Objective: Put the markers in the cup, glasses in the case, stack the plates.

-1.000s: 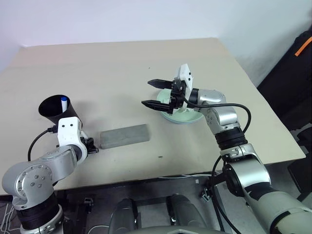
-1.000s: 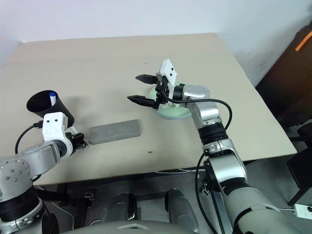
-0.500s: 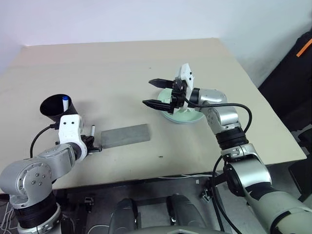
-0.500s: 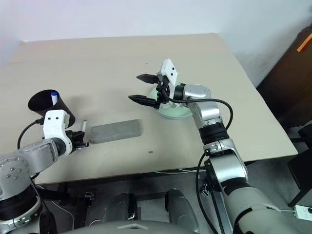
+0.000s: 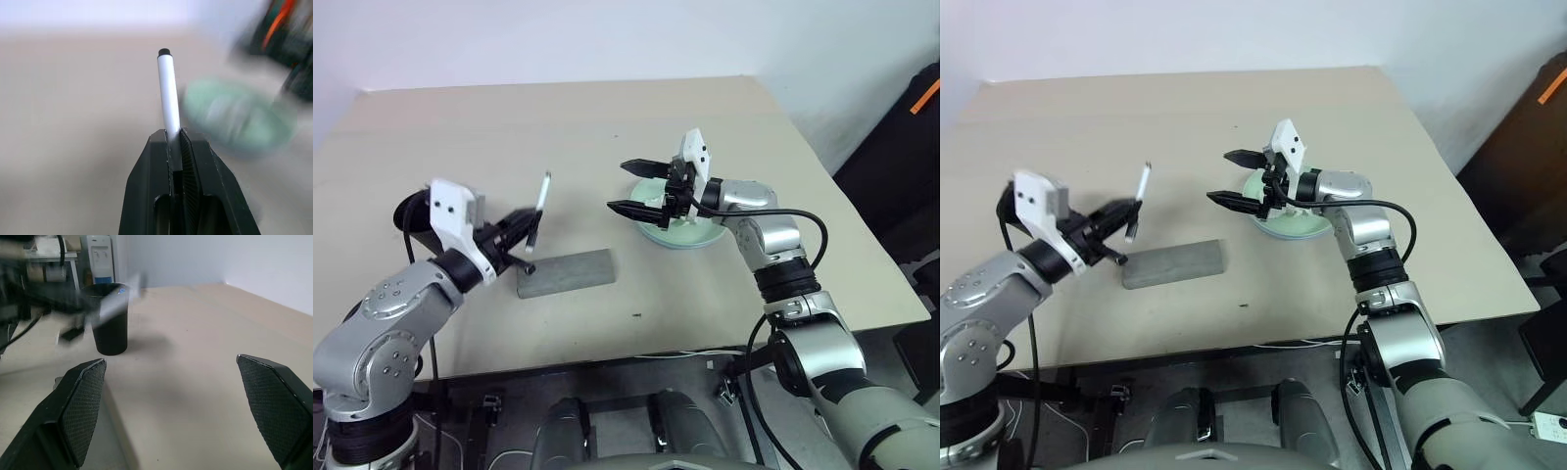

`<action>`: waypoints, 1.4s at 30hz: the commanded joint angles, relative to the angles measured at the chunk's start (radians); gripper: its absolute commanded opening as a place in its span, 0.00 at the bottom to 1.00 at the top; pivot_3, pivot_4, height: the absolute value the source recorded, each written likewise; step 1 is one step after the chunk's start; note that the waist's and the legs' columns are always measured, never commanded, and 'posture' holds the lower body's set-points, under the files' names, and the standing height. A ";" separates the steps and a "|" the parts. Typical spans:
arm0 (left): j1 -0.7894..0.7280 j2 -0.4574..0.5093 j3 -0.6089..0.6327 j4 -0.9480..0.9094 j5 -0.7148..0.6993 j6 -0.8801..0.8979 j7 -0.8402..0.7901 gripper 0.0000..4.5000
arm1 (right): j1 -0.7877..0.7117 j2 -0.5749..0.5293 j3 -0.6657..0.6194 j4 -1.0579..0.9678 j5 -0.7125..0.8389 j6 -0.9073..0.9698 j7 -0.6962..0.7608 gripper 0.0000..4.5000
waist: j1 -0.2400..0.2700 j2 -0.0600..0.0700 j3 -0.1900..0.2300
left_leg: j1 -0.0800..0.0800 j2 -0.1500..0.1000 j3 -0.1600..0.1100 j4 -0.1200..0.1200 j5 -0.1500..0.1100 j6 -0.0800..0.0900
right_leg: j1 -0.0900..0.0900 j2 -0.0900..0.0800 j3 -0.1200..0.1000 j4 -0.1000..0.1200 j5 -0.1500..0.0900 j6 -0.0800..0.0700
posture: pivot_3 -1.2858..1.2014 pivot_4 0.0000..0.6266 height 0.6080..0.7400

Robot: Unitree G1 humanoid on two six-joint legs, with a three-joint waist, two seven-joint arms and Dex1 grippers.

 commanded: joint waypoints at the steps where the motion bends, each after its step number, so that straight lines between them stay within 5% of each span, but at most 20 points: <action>1: -0.021 0.027 0.050 0.007 0.115 -0.215 -0.030 0.00 | -0.003 -0.007 -0.022 -0.048 0.015 0.000 -0.003 1.00 | -0.003 0.000 0.000 | 0.000 0.000 0.000 0.000 0.000 0.000 | 0.000 0.000 0.000 0.000 0.000 0.000 | 0.52 0.24 0.89; 15: 0.008 0.066 0.164 0.299 0.329 -0.656 -0.072 0.00 | -0.016 0.009 -0.011 -0.044 0.012 0.002 0.012 1.00 | -0.001 0.000 0.000 | 0.000 0.000 0.002 0.000 0.000 0.001 | 0.000 0.002 0.000 0.000 0.000 0.002 | 0.52 0.24 0.89; 42: 0.136 0.039 0.179 0.528 0.318 -0.830 -0.109 0.00 | -0.005 -0.005 0.004 -0.053 -0.024 -0.012 0.031 1.00 | -0.002 0.001 0.000 | 0.000 0.001 0.002 0.000 0.000 0.001 | -0.001 0.001 -0.001 0.001 0.001 0.004 | 0.52 0.24 0.89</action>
